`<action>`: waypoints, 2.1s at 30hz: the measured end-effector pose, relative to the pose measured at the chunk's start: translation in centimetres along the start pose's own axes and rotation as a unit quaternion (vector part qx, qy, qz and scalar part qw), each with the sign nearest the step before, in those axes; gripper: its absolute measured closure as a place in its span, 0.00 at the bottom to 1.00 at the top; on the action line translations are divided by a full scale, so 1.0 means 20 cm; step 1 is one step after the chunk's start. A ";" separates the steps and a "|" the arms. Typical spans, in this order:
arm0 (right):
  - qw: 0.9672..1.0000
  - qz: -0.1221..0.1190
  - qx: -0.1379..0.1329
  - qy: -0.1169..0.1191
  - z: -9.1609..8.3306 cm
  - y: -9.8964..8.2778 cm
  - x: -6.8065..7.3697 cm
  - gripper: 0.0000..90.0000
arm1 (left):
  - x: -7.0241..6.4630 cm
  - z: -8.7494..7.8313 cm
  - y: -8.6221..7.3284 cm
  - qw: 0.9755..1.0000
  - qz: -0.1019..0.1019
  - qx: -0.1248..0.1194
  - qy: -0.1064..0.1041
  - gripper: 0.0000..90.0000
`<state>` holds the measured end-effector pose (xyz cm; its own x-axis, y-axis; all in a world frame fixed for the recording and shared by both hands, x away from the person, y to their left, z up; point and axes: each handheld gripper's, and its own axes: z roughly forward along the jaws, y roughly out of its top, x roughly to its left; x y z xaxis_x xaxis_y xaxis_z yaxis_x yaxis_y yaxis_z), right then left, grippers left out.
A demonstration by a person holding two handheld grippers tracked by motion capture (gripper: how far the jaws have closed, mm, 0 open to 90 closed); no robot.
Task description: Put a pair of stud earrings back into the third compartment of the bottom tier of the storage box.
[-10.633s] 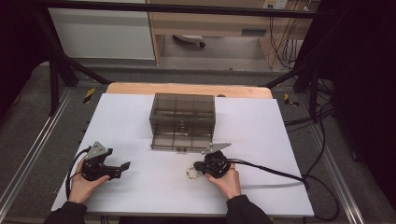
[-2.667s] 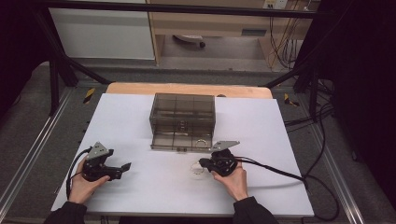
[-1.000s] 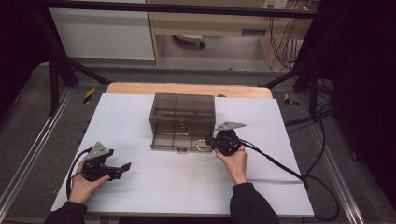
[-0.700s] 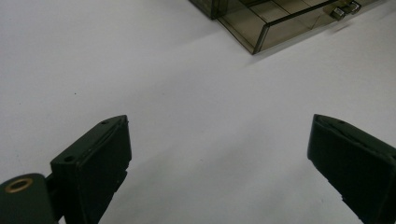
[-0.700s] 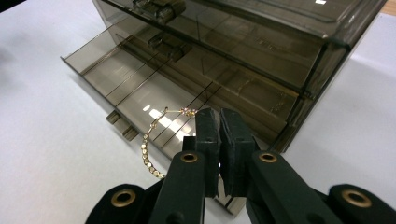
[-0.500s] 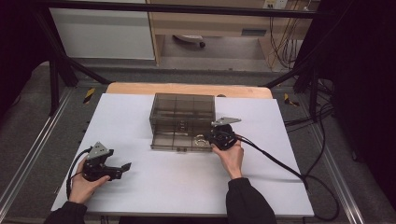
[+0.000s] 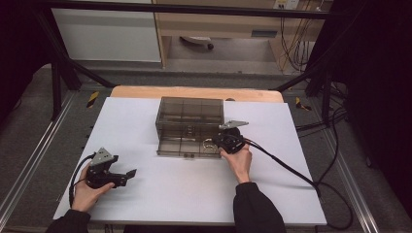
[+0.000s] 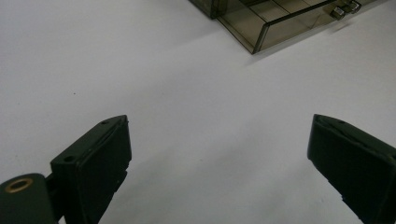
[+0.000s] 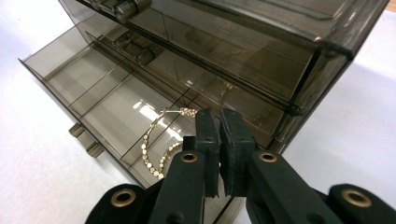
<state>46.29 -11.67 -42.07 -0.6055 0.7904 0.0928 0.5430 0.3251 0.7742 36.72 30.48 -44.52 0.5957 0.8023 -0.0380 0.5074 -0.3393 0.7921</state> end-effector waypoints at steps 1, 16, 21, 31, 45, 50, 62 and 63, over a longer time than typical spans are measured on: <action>1.000 0.001 0.001 0.000 0.01 0.00 0.00 0.97 | 0.00 0.00 0.00 1.000 0.000 0.000 0.000 0.07; 1.000 0.000 0.018 -0.005 0.07 -0.03 0.00 0.97 | 0.00 0.00 0.00 1.000 0.000 0.001 0.000 0.07; 1.000 -0.004 0.020 -0.006 0.08 -0.04 0.00 0.97 | 0.00 0.00 0.00 1.000 -0.001 0.001 0.000 0.07; 0.999 -0.010 0.030 -0.008 0.10 -0.06 0.01 0.97 | 0.00 0.00 0.00 1.000 0.000 0.001 -0.001 0.07; 1.000 -0.011 0.011 -0.001 0.04 -0.04 0.02 0.87 | 0.00 0.00 0.00 1.000 0.000 0.000 -0.001 0.07; 1.000 -0.016 -0.003 0.006 -0.03 -0.03 0.04 0.73 | 0.00 0.00 0.00 1.000 0.000 0.000 -0.001 0.07; 0.999 -0.023 -0.037 0.007 -0.24 -0.03 0.03 0.34 | 0.00 0.00 0.00 1.000 0.000 0.001 -0.002 0.07; 0.999 -0.024 -0.038 0.005 -0.25 -0.03 0.03 0.32 | 0.00 0.00 0.00 1.000 -0.001 0.001 -0.002 0.07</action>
<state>42.62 -14.02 -39.30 -0.6364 0.7690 0.0602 0.4669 0.3220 0.8236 36.70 30.38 -44.55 0.5973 0.8010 -0.0409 0.5098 -0.3398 0.7904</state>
